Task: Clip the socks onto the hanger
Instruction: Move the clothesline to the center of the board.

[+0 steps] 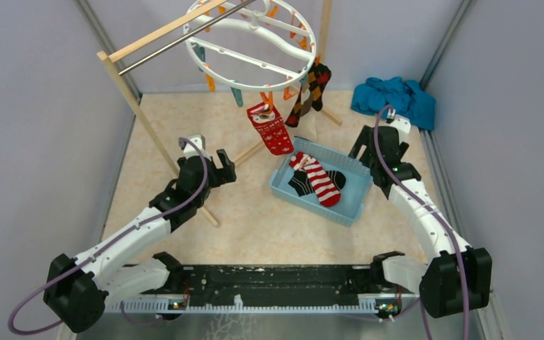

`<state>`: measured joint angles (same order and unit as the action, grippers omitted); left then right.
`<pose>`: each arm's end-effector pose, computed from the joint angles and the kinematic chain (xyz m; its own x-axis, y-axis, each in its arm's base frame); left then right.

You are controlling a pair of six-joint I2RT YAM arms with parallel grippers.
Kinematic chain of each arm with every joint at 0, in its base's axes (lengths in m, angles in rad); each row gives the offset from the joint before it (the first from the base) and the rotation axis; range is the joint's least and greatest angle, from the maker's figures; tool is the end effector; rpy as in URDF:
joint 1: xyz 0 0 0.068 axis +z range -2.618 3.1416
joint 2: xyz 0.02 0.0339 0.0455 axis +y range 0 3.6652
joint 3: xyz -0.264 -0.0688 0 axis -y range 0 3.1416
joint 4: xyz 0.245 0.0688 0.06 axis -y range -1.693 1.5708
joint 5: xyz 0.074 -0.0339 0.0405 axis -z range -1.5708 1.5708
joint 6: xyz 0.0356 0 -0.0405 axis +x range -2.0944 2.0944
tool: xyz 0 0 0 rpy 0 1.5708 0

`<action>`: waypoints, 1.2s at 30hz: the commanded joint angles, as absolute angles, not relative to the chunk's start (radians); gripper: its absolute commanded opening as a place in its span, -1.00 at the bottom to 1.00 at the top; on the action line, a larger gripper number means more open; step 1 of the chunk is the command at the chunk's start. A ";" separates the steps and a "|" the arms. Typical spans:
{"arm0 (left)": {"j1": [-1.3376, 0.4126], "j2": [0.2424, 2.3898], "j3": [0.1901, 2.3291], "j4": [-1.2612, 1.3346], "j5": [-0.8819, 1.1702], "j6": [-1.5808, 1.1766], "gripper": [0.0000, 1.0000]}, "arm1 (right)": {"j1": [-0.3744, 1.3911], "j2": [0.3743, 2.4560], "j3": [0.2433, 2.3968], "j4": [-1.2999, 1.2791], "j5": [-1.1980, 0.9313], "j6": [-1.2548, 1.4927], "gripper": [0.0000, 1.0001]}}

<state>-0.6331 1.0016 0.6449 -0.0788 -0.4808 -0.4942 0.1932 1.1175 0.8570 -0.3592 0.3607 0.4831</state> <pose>0.1903 -0.1192 0.2620 -0.3879 -0.2370 -0.8907 0.0029 0.9661 -0.2583 0.2418 0.0345 0.2834 -0.4572 0.3534 -0.8161 0.3554 0.9138 0.1966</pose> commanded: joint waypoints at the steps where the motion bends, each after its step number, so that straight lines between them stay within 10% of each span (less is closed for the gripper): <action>1: -0.635 0.974 0.674 -0.127 -0.572 -0.558 0.97 | 0.193 1.109 0.856 -0.292 0.334 0.483 0.70; 18: -0.632 1.087 0.680 -0.390 -0.677 -0.954 0.88 | 0.193 1.622 1.389 -0.289 0.166 0.480 0.64; 26: -0.633 1.126 0.677 -0.411 -0.600 -0.961 0.89 | 0.193 2.003 1.731 -0.363 0.137 0.204 0.37; 36: -0.634 1.034 0.627 -0.400 -0.566 -0.927 0.89 | 0.179 2.323 2.014 -0.397 0.135 -0.159 0.52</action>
